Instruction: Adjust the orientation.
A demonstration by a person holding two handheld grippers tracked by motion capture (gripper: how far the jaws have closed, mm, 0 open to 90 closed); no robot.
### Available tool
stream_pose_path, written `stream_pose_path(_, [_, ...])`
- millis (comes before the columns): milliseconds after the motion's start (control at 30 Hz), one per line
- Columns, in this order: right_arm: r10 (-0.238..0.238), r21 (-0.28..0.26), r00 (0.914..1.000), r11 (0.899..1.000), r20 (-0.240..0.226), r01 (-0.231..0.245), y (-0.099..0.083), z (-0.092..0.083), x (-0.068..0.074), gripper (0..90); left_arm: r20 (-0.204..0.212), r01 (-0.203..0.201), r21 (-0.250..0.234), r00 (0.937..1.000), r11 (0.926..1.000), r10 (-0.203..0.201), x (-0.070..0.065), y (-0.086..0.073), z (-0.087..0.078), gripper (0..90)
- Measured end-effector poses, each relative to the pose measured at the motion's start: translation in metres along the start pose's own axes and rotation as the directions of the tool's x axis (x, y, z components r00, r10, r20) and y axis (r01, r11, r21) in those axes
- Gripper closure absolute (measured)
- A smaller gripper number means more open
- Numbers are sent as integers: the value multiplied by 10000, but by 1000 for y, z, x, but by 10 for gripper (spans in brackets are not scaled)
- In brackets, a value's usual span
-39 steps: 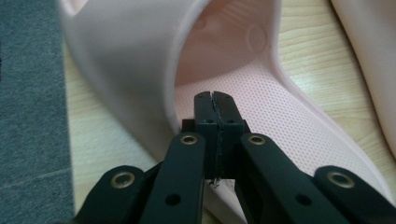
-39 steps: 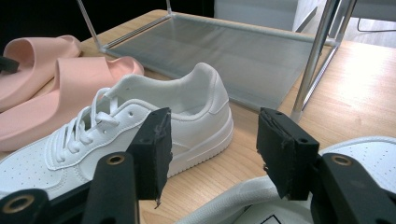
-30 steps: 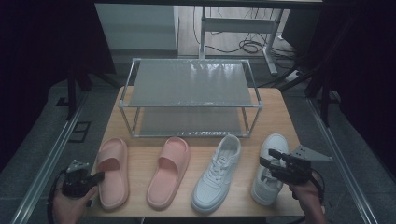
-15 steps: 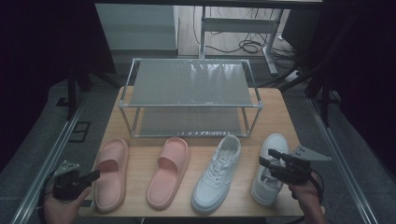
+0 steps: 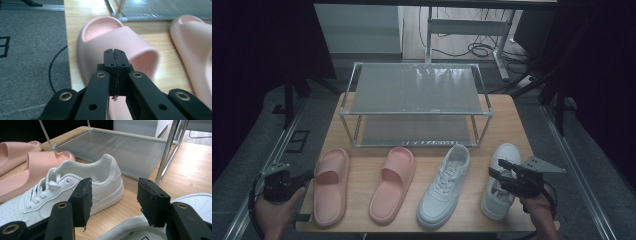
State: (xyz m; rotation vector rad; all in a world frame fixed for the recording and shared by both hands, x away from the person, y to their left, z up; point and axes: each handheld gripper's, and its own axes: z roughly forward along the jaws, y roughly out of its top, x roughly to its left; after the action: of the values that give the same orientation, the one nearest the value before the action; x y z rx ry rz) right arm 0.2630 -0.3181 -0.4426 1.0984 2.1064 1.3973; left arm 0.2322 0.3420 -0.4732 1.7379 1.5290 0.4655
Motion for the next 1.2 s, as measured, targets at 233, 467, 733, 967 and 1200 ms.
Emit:
stream_pose_path(233, [-25, 58, 10000, 10000, -12, 26, -1, 3, 1, 459, -123, 395, 203, 9992, 9990, -393, 24, 6, 23, 900])
stream_pose_path(467, [-41, 132, 10000, 9999, -28, 41, -2, 6, 2, 459, 49, 347, 448, 9994, 9984, -350, 25, 11, 39, 900])
stream_pose_path(733, [-43, 126, 10000, 9999, -45, 44, -2, 6, 2, 459, 284, 187, 511, 9994, 9985, -201, 20, 17, 47, 900])
stream_pose_path(967, [-33, 186, 10000, 9998, -57, 34, -3, 8, 1, 459, 602, -194, 688, 9981, 9974, 152, 7, 25, 59, 900])
stream_pose_path(1200, [-20, 220, 10000, 9998, -91, 22, -3, 7, 2, 459, 1002, -652, 841, 9934, 9943, 567, -15, 33, 72, 900])
